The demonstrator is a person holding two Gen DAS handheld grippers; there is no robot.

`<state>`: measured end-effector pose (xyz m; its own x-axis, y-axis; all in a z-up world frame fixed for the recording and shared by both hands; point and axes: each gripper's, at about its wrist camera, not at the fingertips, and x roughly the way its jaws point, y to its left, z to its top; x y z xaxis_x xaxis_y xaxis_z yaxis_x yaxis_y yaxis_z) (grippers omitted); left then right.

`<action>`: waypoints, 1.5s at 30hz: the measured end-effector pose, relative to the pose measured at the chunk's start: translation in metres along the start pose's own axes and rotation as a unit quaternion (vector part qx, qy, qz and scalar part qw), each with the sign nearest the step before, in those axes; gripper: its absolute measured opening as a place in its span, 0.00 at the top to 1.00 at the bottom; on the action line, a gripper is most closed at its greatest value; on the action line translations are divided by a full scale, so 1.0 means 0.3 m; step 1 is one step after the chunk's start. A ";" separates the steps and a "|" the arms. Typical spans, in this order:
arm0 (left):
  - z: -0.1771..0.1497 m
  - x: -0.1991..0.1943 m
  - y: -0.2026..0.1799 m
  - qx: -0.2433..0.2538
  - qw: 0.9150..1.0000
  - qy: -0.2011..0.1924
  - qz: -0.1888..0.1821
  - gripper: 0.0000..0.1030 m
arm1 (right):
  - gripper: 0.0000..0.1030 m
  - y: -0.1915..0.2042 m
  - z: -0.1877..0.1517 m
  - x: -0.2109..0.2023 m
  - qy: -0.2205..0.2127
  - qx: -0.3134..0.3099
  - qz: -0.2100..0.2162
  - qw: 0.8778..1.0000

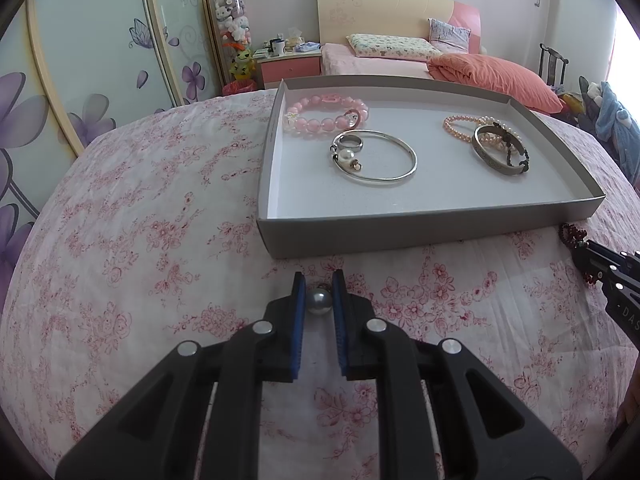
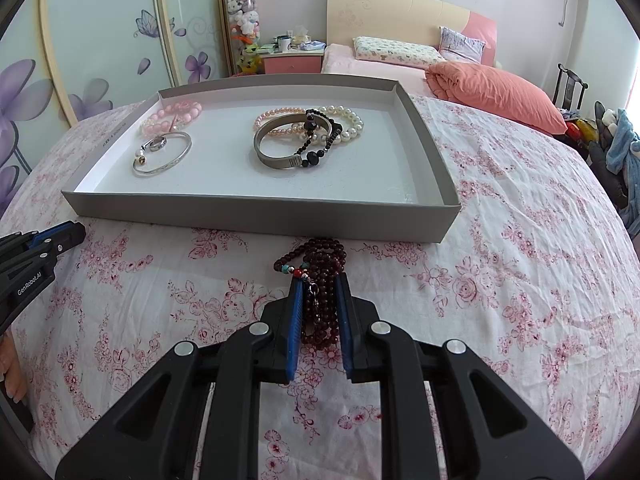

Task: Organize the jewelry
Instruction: 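Hold the pearl earring in the left tool while the right tool lifts the red strand, then carry the earring with the left tool while the right tool carries the red strand into the tray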

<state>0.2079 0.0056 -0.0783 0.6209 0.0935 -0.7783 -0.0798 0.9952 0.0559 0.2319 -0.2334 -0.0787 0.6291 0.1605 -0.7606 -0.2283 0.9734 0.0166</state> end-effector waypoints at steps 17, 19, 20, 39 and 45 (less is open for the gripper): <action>-0.018 -0.057 0.062 -0.045 0.998 -0.024 -0.041 0.87 | 0.88 -0.038 -0.001 -0.153 -0.097 0.037 0.049 0.993; -0.016 -0.102 0.065 -0.044 0.997 -0.045 -0.045 0.87 | 0.88 -0.028 0.010 -0.198 -0.120 0.033 0.054 0.991; -0.014 -0.133 0.064 -0.043 0.996 -0.059 -0.045 0.87 | 0.88 -0.022 0.016 -0.227 -0.135 0.031 0.056 0.989; 0.034 -0.486 -0.060 -0.008 0.972 -0.231 -0.035 0.87 | 0.88 0.058 0.058 -0.526 -0.290 -0.005 0.067 0.955; 0.037 -0.479 -0.062 -0.008 0.974 -0.225 -0.037 0.87 | 0.88 0.058 0.057 -0.524 -0.289 -0.007 0.068 0.955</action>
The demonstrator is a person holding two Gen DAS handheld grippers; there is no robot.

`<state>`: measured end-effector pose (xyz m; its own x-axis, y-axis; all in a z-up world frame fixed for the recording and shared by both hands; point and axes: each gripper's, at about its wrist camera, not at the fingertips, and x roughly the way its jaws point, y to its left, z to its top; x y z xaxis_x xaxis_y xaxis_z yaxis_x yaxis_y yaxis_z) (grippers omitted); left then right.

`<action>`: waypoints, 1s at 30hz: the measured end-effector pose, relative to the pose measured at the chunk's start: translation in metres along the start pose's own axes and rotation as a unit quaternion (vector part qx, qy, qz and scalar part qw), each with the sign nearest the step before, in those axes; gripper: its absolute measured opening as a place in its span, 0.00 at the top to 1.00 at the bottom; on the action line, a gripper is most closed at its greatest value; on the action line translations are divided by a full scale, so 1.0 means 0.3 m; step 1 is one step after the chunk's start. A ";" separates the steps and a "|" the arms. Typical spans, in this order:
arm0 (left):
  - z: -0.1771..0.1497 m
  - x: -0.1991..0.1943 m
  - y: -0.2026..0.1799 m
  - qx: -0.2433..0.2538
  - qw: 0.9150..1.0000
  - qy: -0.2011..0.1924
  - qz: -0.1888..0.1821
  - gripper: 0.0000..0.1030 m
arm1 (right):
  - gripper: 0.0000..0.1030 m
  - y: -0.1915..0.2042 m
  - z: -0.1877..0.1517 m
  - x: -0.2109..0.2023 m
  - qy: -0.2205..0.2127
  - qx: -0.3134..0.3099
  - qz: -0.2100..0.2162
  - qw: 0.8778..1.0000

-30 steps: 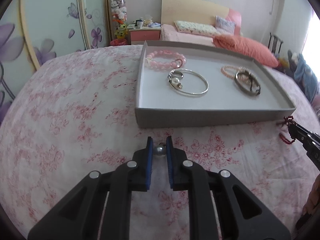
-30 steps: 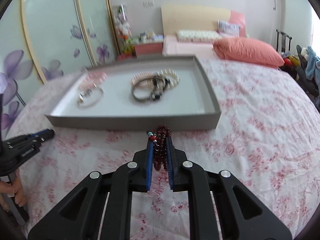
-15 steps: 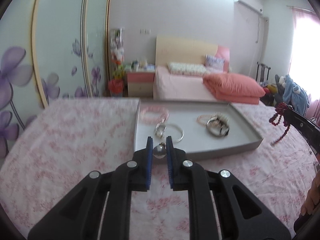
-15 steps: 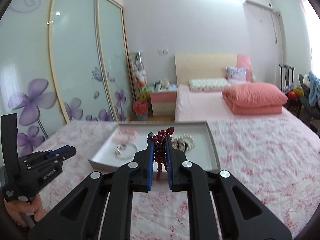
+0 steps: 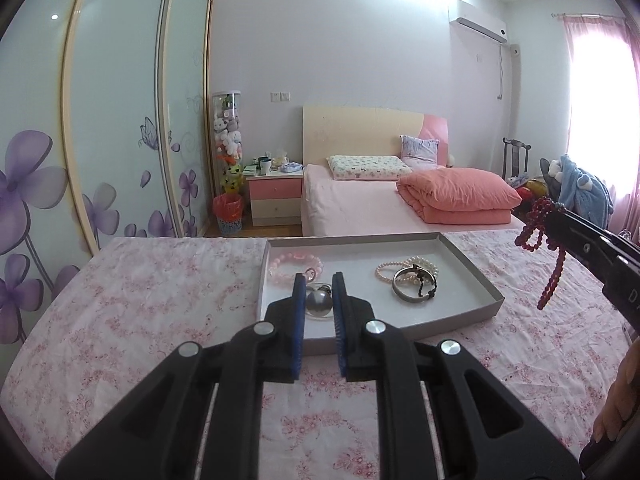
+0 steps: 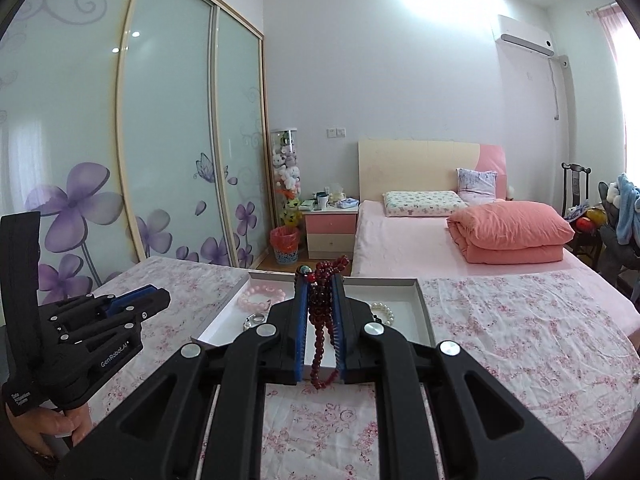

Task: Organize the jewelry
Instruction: 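Carry the earring with the left tool while the right tool carries the red strand into the tray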

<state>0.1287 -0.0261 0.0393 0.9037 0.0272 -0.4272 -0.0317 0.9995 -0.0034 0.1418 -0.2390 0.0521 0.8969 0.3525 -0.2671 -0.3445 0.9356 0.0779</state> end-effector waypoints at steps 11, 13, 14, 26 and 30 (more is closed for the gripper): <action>0.038 0.082 0.009 -0.006 1.000 0.006 -0.004 0.87 | 0.88 -0.034 0.049 0.061 -0.018 0.009 -0.010 1.000; 0.056 0.134 0.011 -0.005 1.000 0.009 0.000 0.87 | 0.88 -0.047 0.065 0.102 -0.017 0.017 -0.009 1.000; 0.064 0.162 0.011 -0.008 1.000 0.015 0.000 0.87 | 0.88 -0.057 0.072 0.132 -0.014 0.022 -0.008 1.000; 0.088 0.493 0.023 -0.044 0.994 0.092 -0.037 0.87 | 0.88 -0.163 -0.016 0.490 0.092 0.096 0.007 0.991; 0.076 0.554 0.004 -0.043 0.993 0.104 -0.045 0.86 | 0.88 -0.170 -0.035 0.548 0.116 0.104 0.010 0.988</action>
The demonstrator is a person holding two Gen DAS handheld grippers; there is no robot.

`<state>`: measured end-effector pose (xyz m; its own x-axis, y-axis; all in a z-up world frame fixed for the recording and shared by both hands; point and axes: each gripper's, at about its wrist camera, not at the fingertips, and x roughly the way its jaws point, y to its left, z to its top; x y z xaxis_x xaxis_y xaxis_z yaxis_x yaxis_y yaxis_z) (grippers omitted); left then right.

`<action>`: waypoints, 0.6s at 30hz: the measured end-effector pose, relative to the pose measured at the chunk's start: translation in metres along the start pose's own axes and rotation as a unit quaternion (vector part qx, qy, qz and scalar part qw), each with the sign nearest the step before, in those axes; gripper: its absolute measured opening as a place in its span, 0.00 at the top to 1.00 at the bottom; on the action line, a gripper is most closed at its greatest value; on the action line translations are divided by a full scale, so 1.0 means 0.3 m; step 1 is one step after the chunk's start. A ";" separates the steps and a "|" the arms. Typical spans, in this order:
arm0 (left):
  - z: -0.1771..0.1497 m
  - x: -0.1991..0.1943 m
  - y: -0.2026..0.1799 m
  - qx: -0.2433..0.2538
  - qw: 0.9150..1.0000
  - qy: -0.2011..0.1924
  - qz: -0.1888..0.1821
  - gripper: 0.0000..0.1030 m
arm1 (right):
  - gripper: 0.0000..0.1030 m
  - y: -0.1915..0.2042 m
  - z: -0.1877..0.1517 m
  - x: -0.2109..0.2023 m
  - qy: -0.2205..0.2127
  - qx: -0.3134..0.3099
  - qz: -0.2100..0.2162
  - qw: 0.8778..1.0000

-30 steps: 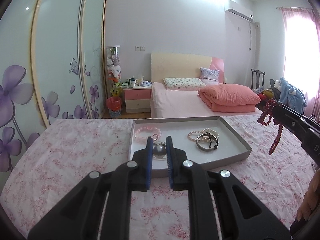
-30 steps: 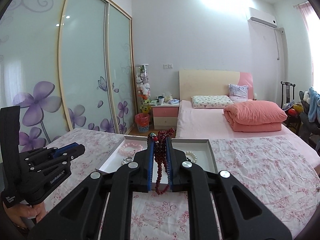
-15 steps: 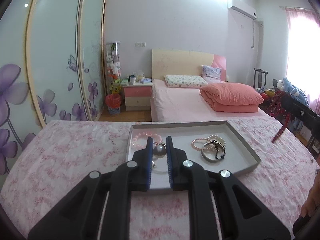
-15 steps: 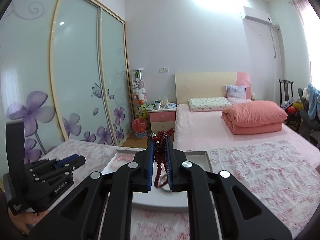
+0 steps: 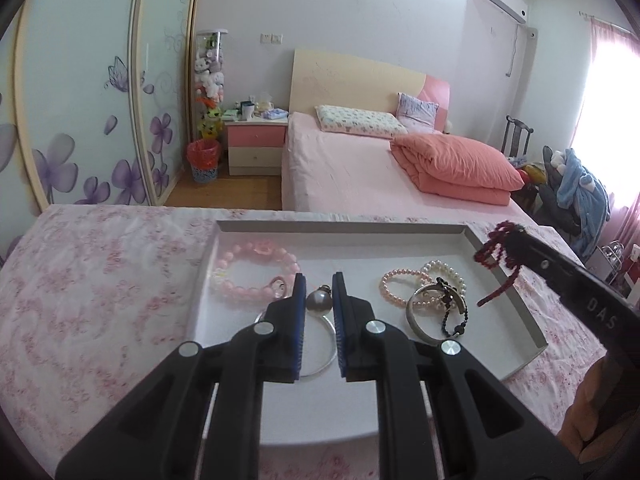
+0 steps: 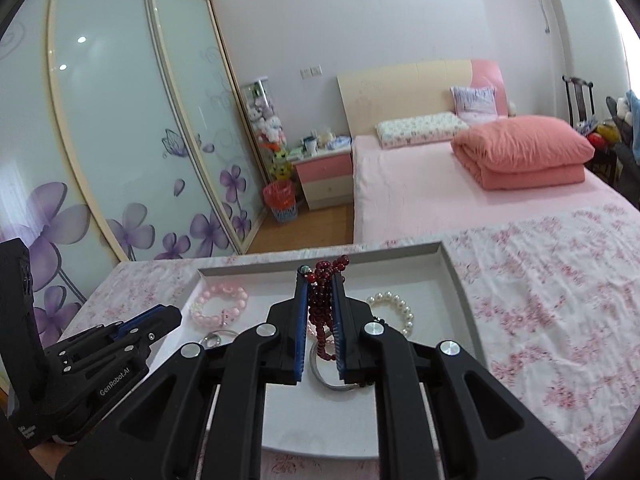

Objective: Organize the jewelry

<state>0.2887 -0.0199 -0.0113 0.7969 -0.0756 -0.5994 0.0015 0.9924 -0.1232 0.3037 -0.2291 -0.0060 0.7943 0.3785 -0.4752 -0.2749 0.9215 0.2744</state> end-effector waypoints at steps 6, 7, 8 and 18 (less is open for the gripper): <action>-0.002 0.058 0.038 -0.028 0.999 0.017 -0.010 0.69 | 0.51 -0.014 -0.013 0.045 0.037 0.016 -0.001 0.999; -0.006 0.058 0.045 -0.031 0.999 0.017 -0.009 0.68 | 0.51 -0.019 -0.013 0.043 0.035 0.017 -0.003 0.999; -0.009 0.056 0.057 -0.033 0.999 0.018 -0.006 0.67 | 0.51 -0.025 -0.015 0.033 0.033 0.018 -0.004 0.999; -0.002 -0.065 0.141 -0.065 0.998 -0.001 -0.002 0.59 | 0.51 -0.019 -0.004 -0.064 0.012 0.020 -0.009 1.000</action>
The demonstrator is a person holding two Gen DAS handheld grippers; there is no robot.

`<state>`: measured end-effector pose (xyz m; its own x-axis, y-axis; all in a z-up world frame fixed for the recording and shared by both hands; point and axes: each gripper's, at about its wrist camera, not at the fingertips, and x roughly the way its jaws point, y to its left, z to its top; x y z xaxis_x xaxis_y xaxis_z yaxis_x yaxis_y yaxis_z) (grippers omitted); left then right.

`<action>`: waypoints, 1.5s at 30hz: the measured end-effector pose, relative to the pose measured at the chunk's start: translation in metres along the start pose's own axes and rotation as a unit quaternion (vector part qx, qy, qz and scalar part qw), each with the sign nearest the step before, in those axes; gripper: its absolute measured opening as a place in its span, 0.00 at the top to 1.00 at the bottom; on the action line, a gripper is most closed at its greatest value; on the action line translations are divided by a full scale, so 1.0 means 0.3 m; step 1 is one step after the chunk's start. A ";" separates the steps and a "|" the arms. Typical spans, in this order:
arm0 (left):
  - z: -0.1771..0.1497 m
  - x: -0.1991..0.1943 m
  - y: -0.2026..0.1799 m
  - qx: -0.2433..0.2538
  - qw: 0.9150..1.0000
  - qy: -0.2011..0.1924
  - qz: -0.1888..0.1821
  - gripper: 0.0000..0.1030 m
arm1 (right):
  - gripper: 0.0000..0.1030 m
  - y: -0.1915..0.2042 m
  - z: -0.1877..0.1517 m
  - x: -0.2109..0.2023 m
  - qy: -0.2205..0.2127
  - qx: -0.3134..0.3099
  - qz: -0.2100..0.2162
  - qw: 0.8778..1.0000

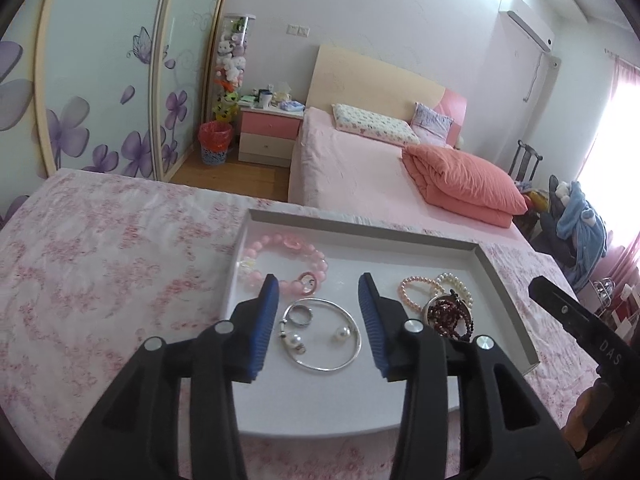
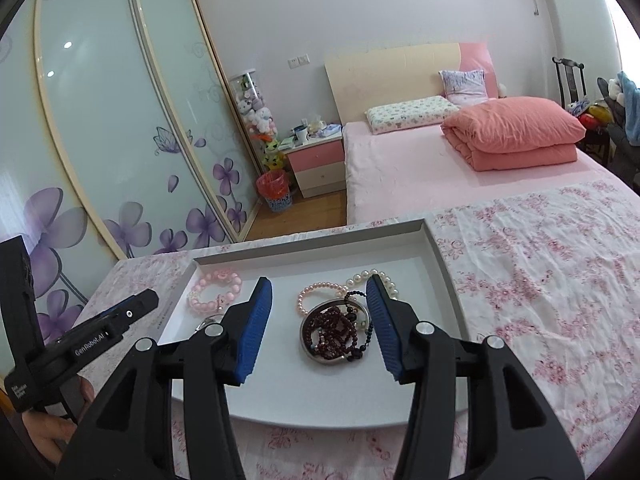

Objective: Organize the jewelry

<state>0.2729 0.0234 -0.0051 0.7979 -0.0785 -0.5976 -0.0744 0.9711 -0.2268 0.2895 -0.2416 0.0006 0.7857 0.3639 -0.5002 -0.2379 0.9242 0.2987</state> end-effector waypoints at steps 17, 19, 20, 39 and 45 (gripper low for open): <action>-0.099 -0.341 0.065 0.025 0.996 -0.078 0.035 0.04 | 0.02 0.112 -0.090 -0.265 -0.052 -0.063 -0.017 0.997; -0.119 -0.383 0.064 0.037 0.994 -0.092 0.040 0.04 | 0.02 0.116 -0.104 -0.295 -0.062 -0.069 -0.024 0.995; -0.128 -0.402 0.062 0.045 0.994 -0.095 0.043 0.04 | 0.02 0.116 -0.111 -0.313 -0.069 -0.070 -0.027 0.995; -0.334 -0.635 0.018 0.088 0.981 -0.165 0.051 0.04 | 0.02 0.155 -0.276 -0.490 -0.090 -0.094 -0.036 0.991; -0.386 -0.649 0.022 0.091 0.981 -0.166 0.047 0.04 | 0.02 0.164 -0.319 -0.525 -0.102 -0.102 -0.029 0.989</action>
<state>0.0478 0.0189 0.0208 0.9460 0.0610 -0.3183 -0.0722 0.9971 -0.0233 0.0992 -0.2424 0.0163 0.8949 0.2985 -0.3318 -0.2834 0.9544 0.0942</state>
